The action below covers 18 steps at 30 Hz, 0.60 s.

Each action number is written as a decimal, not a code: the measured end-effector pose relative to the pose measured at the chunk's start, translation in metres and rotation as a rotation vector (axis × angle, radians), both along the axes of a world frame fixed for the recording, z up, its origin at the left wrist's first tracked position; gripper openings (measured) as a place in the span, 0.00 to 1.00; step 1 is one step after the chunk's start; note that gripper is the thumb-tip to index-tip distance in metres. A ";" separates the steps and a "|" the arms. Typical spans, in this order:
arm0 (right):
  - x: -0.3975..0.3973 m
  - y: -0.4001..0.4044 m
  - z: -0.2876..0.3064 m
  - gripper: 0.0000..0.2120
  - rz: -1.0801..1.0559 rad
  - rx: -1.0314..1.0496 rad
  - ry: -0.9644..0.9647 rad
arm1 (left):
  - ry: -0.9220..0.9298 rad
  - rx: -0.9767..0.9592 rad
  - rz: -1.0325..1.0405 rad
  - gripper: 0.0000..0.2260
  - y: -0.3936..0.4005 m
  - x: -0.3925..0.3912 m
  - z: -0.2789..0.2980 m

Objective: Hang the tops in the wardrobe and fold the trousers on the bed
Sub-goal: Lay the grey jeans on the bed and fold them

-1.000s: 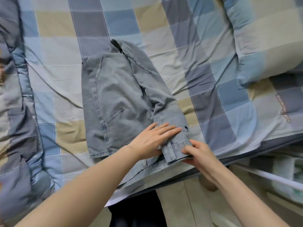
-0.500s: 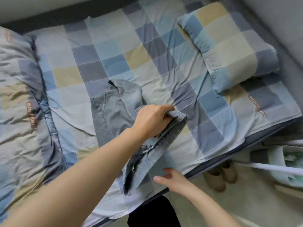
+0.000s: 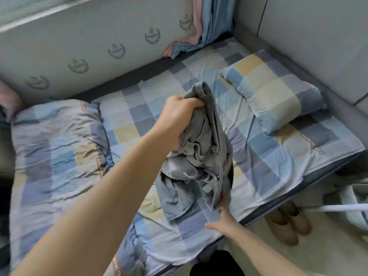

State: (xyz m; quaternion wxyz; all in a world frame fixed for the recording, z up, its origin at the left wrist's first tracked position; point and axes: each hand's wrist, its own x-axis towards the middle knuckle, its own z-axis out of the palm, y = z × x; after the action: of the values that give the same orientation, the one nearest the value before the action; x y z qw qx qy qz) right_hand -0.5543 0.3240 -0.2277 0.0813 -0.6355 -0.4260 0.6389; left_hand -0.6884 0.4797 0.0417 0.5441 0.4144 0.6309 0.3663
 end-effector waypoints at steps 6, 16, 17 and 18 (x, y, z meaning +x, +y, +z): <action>0.040 0.011 0.023 0.18 -0.906 -0.166 0.247 | -0.135 -0.057 -0.108 0.04 -0.057 -0.028 0.056; 0.080 0.089 0.156 0.20 -0.762 0.040 0.388 | -0.077 -0.012 0.246 0.09 -0.089 -0.120 0.043; 0.077 0.091 0.169 0.20 -0.693 0.055 0.386 | -0.089 -0.007 0.313 0.09 -0.091 -0.130 0.035; 0.071 0.091 0.180 0.19 -0.625 0.060 0.369 | -0.105 -0.009 0.371 0.08 -0.092 -0.139 0.027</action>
State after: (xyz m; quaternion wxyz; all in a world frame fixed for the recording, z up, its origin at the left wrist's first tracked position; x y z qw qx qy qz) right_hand -0.4835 0.4153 -0.0476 0.3668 -0.6061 -0.2081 0.6743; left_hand -0.8270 0.3877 0.0687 0.5013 0.2687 0.6687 0.4788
